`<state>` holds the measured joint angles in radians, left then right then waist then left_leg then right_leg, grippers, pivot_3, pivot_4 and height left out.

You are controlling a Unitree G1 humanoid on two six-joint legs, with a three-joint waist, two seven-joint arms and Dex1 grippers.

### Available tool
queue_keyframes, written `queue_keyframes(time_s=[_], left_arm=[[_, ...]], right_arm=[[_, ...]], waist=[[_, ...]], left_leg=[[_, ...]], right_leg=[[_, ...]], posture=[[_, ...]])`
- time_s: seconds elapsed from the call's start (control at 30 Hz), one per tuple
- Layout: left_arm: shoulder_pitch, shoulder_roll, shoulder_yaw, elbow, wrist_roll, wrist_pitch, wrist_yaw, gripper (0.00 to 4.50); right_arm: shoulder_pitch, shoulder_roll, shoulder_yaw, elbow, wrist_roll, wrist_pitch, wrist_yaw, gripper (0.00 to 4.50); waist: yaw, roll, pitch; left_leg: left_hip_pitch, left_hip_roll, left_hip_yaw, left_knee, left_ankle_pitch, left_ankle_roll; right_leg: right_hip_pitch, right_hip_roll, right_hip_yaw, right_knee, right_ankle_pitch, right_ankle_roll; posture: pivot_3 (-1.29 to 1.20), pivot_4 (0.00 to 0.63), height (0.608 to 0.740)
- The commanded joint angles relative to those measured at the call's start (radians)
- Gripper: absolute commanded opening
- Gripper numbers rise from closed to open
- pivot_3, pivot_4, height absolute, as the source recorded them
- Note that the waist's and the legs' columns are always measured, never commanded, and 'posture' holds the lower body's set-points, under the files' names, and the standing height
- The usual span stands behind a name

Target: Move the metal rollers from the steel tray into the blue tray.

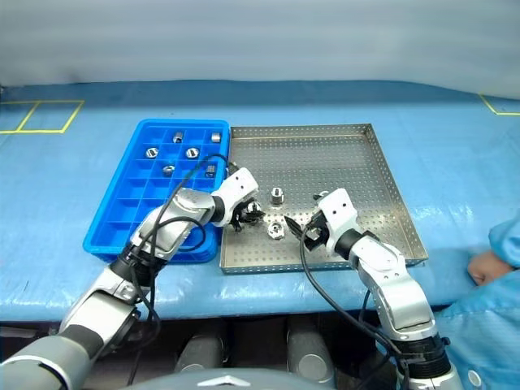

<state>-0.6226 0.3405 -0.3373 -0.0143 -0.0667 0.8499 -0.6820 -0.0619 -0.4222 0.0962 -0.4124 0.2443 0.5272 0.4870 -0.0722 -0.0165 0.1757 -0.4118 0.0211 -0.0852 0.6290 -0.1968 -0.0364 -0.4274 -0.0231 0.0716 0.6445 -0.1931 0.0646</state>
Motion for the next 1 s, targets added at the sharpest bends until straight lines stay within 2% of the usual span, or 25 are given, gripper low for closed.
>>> queue_keyframes(time_s=[0.03,0.17,0.33,0.43,0.63,0.93,0.97,1.0], left_arm=[[0.028,0.038,0.118,-0.174,-0.046,0.058,0.027,1.69],[0.085,0.085,0.224,-0.283,-0.002,0.111,0.145,1.69],[0.112,0.020,0.409,-0.264,0.130,0.187,0.479,1.69],[0.133,-0.029,0.465,-0.235,0.187,0.178,0.620,1.69],[0.145,-0.088,0.486,-0.185,0.204,0.149,0.719,1.69],[0.165,-0.114,0.496,-0.131,0.184,0.072,0.763,1.69],[0.160,-0.124,0.506,-0.126,0.183,0.064,0.778,2.41],[0.155,-0.134,0.515,-0.125,0.180,0.050,0.790,2.67]], right_arm=[[-0.022,0.001,0.016,-0.038,0.015,-0.012,0.029,4.50],[-0.055,0.016,0.024,-0.016,0.014,-0.019,0.034,4.50],[-0.088,0.024,0.029,0.014,0.009,-0.020,0.044,4.50],[-0.108,0.031,0.035,0.033,0.004,-0.018,0.046,4.50],[-0.124,0.041,0.040,0.036,0.001,-0.014,0.041,4.50],[-0.084,0.039,0.032,0.006,0.005,-0.011,0.030,4.50],[-0.084,0.041,0.033,0.005,0.005,-0.010,0.029,4.50],[-0.083,0.042,0.034,0.004,0.005,-0.010,0.027,4.50]], waist=[[0.002,0.000,0.000],[0.004,0.000,0.000],[0.022,-0.001,0.000],[0.038,-0.001,0.000],[0.070,-0.002,0.001],[0.062,-0.002,0.001],[0.062,-0.002,0.001],[0.062,-0.002,0.001]], left_leg=[[0.000,0.000,0.000,0.000,0.000,0.000],[0.001,0.000,0.000,0.000,0.000,0.000],[0.001,0.000,-0.001,0.001,0.000,0.000],[0.001,0.000,-0.001,0.000,0.000,0.000],[0.000,-0.001,-0.002,0.001,0.001,-0.001],[0.000,-0.001,-0.002,0.001,0.001,-0.001],[0.000,-0.001,-0.001,0.001,0.001,-0.001],[0.000,-0.001,-0.001,0.001,0.001,-0.001]], right_leg=[[0.000,0.000,0.000,0.000,0.000,0.000],[0.001,0.000,0.000,0.000,0.000,0.000],[0.001,0.000,-0.001,0.000,0.000,0.001],[0.002,0.000,-0.001,-0.001,0.001,0.002],[0.002,-0.001,-0.002,-0.001,0.003,0.005],[0.002,-0.001,-0.002,-0.001,0.003,0.005],[0.002,-0.001,-0.002,-0.001,0.003,0.005],[0.002,-0.001,-0.002,-0.001,0.003,0.005]], posture=[[-0.01,0.150,0.740],[0.03,0.150,0.740],[0.09,0.150,0.740],[0.11,0.150,0.740],[0.10,0.150,0.740],[0.09,0.150,0.740],[0.09,0.150,0.740],[0.09,0.150,0.740]])
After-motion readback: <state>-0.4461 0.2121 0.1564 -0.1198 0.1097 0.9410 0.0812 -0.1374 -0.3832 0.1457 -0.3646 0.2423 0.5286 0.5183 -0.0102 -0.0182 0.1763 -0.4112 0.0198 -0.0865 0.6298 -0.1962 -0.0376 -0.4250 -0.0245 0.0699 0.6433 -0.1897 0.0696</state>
